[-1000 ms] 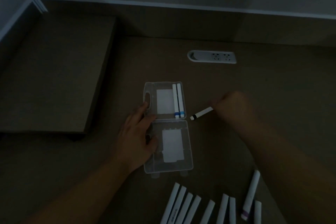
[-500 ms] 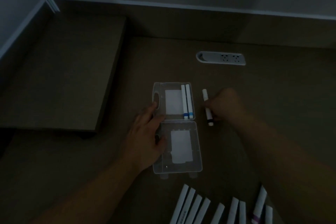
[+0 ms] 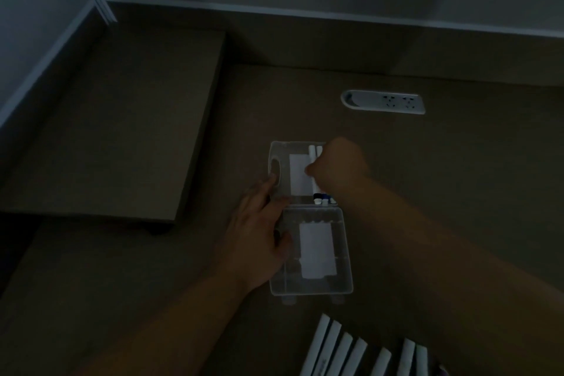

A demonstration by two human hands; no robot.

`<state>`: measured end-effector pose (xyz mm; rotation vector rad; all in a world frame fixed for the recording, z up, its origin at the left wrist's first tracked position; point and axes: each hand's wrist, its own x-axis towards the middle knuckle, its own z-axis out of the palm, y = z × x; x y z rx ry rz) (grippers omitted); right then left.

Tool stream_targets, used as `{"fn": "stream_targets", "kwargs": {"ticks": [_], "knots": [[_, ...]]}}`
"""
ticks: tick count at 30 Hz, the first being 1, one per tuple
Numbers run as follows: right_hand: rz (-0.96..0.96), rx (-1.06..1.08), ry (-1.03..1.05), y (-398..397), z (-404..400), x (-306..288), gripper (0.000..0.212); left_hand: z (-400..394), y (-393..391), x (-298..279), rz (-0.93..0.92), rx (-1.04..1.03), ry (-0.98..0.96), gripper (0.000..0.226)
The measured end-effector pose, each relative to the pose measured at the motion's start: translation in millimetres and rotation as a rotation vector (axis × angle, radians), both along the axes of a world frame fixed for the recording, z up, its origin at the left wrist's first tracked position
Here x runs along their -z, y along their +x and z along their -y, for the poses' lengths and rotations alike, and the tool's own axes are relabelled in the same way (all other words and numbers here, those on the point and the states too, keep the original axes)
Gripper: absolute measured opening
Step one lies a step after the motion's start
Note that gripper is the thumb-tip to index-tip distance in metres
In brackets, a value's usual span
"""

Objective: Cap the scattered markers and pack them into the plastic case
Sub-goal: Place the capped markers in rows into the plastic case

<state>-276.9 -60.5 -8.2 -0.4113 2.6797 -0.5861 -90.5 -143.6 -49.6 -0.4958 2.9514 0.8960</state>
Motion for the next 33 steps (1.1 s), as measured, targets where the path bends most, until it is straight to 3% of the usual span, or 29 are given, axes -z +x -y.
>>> {"fn": "stream_targets", "kwargs": {"ticks": [5,9,15,26,33], "knots": [[-0.024,-0.01,0.024,0,1,2,0.017,0,1,1,-0.029,0.002,0.008,0.067],[0.018,-0.042,0.06,-3,0,-4,0.034,-2,1,-2,-0.026,0.002,0.009,0.068],[0.063,-0.084,0.075,-6,0,-1,0.042,-1,0,1,-0.029,0.012,-0.026,0.067],[0.026,-0.177,-0.006,3,-23,-2,0.023,-1,0,1,-0.06,0.019,-0.042,0.065],[0.006,-0.182,-0.008,8,-25,-5,0.028,0,0,3,-0.054,0.03,-0.068,0.064]]}}
